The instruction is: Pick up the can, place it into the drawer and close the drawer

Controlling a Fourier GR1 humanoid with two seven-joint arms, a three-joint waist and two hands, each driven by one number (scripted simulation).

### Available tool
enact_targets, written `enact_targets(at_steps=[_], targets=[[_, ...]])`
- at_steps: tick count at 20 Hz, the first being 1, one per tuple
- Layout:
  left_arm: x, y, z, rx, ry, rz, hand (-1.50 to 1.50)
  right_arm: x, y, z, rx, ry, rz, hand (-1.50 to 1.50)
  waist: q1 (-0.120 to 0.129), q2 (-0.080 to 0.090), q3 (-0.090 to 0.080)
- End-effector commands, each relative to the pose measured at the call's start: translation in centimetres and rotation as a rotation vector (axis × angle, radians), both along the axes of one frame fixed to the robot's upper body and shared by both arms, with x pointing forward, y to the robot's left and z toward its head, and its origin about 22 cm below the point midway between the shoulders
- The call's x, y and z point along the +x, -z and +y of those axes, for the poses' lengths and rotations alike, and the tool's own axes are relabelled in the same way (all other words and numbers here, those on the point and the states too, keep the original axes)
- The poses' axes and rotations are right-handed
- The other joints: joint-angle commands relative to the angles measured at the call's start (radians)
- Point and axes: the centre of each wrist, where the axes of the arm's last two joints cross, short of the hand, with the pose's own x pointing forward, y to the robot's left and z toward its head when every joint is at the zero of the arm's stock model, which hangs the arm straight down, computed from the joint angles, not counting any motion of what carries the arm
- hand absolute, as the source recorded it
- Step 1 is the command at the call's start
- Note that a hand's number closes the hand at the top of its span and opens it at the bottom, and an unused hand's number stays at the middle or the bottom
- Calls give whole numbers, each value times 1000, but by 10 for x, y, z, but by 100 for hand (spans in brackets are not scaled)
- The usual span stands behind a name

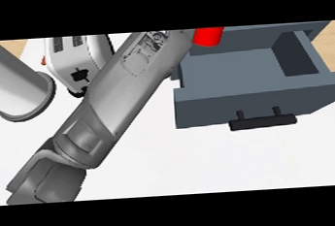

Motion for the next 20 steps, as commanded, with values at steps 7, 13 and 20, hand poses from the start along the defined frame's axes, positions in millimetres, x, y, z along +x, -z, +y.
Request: enact_targets(at_steps=[7,13,20], targets=[[10,16,-5,50,-35,20,150,14,-8,-6,-7,-20,-4,-150,-33,10,1],[7,29,-8,88,-98,-22,150,19,1,12,-7,-32,-6,-150,-45,9,2],[14,58,4,140,-124,-31,150,21,-6,5,-17,-43,-20,-150,-77,21,2]])
